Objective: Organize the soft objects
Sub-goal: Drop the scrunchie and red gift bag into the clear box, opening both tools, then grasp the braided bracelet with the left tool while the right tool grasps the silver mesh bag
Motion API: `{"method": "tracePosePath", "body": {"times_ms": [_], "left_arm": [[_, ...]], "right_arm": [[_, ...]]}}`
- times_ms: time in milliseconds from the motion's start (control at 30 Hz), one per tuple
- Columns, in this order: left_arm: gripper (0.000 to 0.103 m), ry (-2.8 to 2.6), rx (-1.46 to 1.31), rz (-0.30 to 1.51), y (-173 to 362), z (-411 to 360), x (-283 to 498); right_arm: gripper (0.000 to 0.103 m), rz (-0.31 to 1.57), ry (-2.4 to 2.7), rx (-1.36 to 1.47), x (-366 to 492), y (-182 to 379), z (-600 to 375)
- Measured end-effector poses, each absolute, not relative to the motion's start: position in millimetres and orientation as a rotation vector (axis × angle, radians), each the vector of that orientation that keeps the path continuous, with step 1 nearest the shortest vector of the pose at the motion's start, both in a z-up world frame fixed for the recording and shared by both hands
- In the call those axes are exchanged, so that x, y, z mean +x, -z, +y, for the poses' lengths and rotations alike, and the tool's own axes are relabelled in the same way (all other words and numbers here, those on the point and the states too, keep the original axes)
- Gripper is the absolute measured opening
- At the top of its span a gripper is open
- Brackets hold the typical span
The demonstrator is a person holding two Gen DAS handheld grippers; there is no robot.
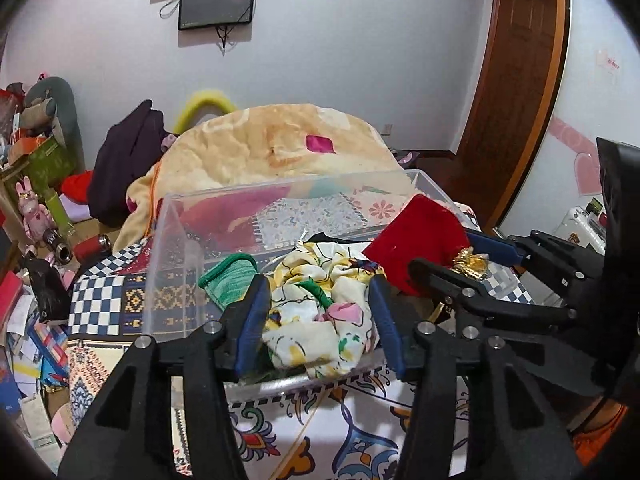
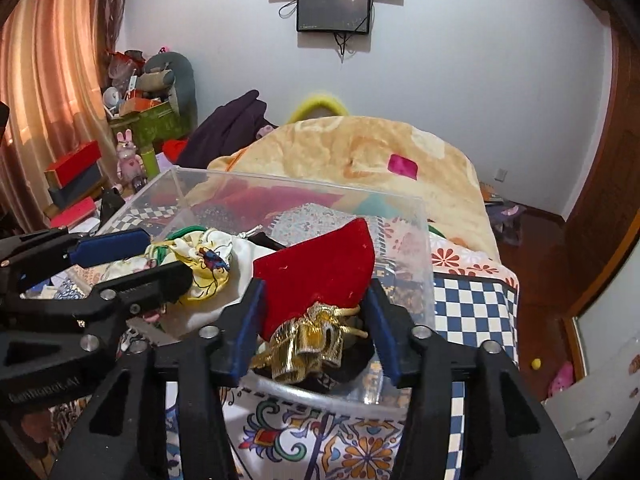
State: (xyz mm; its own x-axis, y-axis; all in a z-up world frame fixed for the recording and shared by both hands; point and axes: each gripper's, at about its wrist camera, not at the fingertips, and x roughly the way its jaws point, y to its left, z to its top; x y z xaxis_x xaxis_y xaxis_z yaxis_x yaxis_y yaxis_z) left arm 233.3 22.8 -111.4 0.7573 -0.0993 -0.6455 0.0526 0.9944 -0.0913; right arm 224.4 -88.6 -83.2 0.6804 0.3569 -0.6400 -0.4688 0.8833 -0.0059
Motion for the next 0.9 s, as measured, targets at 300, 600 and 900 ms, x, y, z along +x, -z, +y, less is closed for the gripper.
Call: {"method": "tracePosePath", "body": {"times_ms": [300,600,900], "left_arm": [[0.062,0.083,-0.043,0.638,88,25,190],[0.072,0.057,-0.003,0.605,80,34,136],[0.077,0.034,-0.045,0.647,99,48,100]], "right_arm": [[0.069,0.588,-0.473,-0.178,197,58,-98],[0.082,0.53,-0.51,-0.16,158,49,-95],[0.088,0.573,-0.572,-0.153,134,66,-81]]}}
